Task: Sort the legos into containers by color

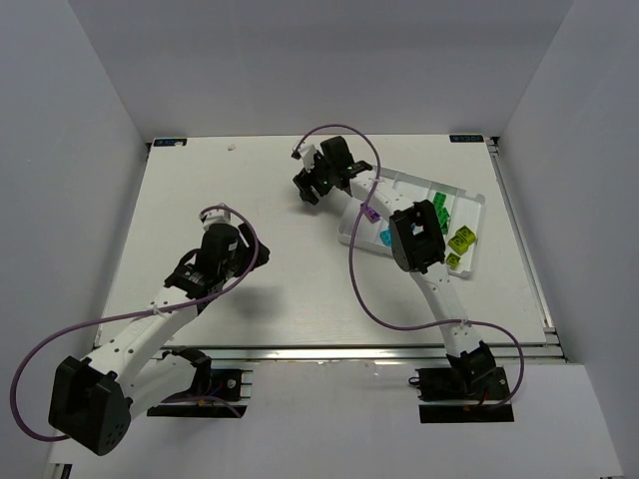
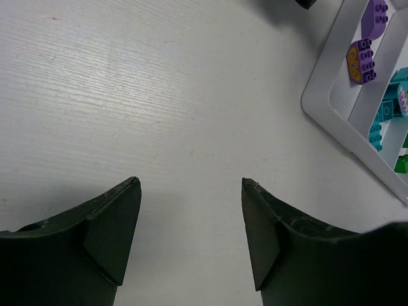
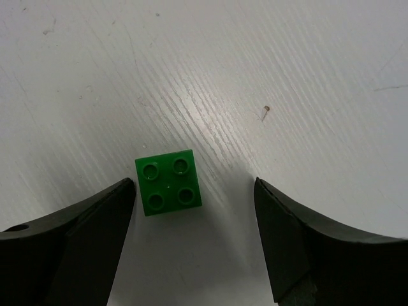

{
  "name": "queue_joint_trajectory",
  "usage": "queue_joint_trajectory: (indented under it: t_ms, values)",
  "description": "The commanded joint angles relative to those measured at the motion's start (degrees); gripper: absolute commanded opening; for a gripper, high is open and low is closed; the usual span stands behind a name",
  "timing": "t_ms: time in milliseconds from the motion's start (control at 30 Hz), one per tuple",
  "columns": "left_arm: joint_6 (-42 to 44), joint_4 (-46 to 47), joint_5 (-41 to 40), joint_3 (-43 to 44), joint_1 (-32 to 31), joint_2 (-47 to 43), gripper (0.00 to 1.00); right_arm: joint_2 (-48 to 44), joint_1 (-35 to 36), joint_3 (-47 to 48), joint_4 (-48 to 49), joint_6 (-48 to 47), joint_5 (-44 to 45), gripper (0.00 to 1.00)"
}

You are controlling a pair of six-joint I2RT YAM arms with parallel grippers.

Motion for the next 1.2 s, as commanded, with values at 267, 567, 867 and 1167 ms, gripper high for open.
queue_joint_trajectory:
  t_ms: [267,567,867,1167]
  values:
    - [-0.1,-2.9,-2.2,2.1,0.3,-1.8,0.74,1.5,-0.1,1.5,0.9,-1.3,-8.9,0.54]
    - [-1.4,-2.9,-2.8,0.0,0.3,-6.2,0.74,-12.8,-1.7,-4.5,0.8,-0.5,-17.8,0.0]
    - [-1.7,0.7,-0.9,-2.9,0.4,-9.6,0.74,-45.8,-13.4,-35.4,-5.7,0.4,-26.5,0.0]
    - [-3.9,4.2,1.1,-6.5,0.4,-12.8,0.74,-59.3,-33.4,-57.7,-8.3,0.8,-9.0,0.0]
